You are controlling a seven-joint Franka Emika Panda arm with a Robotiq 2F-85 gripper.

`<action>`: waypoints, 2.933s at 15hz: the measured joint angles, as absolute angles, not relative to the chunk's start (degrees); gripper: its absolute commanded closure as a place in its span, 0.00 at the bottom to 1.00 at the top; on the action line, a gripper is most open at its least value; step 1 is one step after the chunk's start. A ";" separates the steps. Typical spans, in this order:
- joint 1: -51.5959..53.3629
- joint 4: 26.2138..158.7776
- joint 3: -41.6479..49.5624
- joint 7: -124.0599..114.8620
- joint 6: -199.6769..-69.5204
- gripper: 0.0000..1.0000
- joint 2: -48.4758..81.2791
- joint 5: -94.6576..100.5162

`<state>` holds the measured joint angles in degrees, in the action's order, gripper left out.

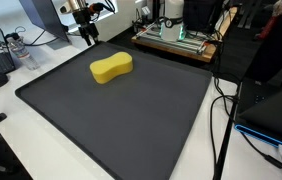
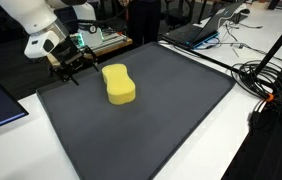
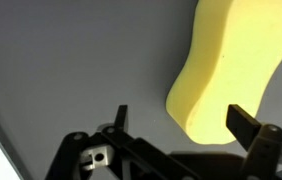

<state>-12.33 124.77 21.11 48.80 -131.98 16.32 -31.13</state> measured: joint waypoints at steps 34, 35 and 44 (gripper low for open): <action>-1.74 111.21 7.03 -11.91 -110.32 0.00 12.34 2.87; -1.62 113.78 6.87 -13.07 -112.64 0.00 10.79 3.19; -1.63 129.14 6.61 -13.35 -130.04 0.00 1.78 5.64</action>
<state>-1.63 129.14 6.61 -13.35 -130.04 1.78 5.64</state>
